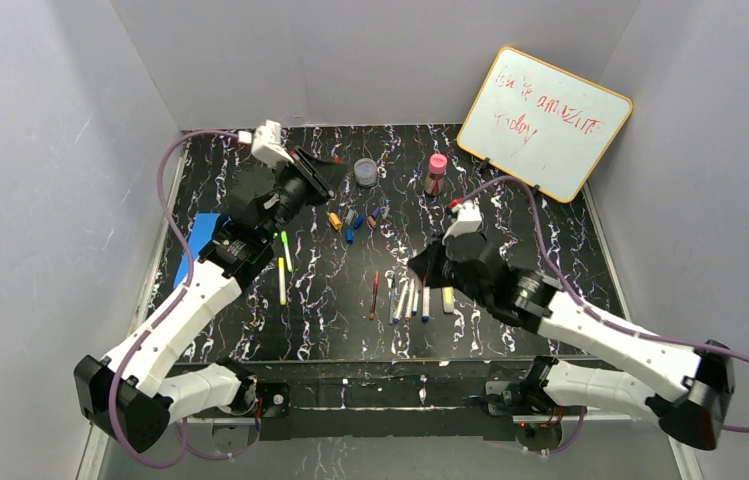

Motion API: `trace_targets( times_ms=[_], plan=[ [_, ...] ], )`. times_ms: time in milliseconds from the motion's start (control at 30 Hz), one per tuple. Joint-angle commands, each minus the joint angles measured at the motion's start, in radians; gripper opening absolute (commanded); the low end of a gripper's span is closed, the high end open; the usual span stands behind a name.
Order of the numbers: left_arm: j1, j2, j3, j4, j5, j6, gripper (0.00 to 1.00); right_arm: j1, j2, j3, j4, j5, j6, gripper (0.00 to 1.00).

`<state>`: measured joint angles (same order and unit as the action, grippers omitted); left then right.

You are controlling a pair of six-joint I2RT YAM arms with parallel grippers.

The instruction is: Open the pen caps

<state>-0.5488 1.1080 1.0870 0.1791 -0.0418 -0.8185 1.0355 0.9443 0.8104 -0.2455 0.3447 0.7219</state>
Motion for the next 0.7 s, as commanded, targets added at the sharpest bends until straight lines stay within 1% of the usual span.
trace_targets(
  times_ms=[0, 33, 67, 133, 200, 267, 367, 533, 667],
  plan=[
    [0.001, -0.041, -0.136, -0.136, 0.145, 0.173, 0.00, -0.249, 0.136, 0.024, -0.185, 0.049, -0.154, 0.01],
    [0.002, -0.062, -0.181, -0.148, 0.159, 0.191, 0.00, -0.325, 0.149, 0.001, -0.159, -0.020, -0.168, 0.01],
    [0.001, -0.088, -0.220, -0.159, 0.165, 0.208, 0.00, -0.371, 0.158, -0.026, -0.117, -0.061, -0.181, 0.01],
    [0.001, -0.142, -0.295, -0.190, 0.174, 0.244, 0.00, -0.418, 0.184, -0.067, -0.071, -0.086, -0.201, 0.01],
    [0.001, -0.180, -0.333, -0.237, 0.170, 0.277, 0.00, -0.441, 0.220, -0.080, -0.053, -0.096, -0.207, 0.01],
    [0.001, -0.206, -0.359, -0.271, 0.158, 0.303, 0.00, -0.457, 0.272, -0.093, -0.031, -0.106, -0.210, 0.01],
    [0.001, -0.227, -0.388, -0.297, 0.155, 0.331, 0.00, -0.474, 0.307, -0.117, 0.016, -0.142, -0.202, 0.01],
    [0.001, -0.250, -0.433, -0.315, 0.163, 0.341, 0.00, -0.475, 0.307, -0.141, 0.086, -0.276, -0.163, 0.01],
    [0.001, -0.275, -0.465, -0.310, 0.165, 0.336, 0.00, -0.468, 0.322, -0.146, 0.105, -0.314, -0.122, 0.03]
  ],
)
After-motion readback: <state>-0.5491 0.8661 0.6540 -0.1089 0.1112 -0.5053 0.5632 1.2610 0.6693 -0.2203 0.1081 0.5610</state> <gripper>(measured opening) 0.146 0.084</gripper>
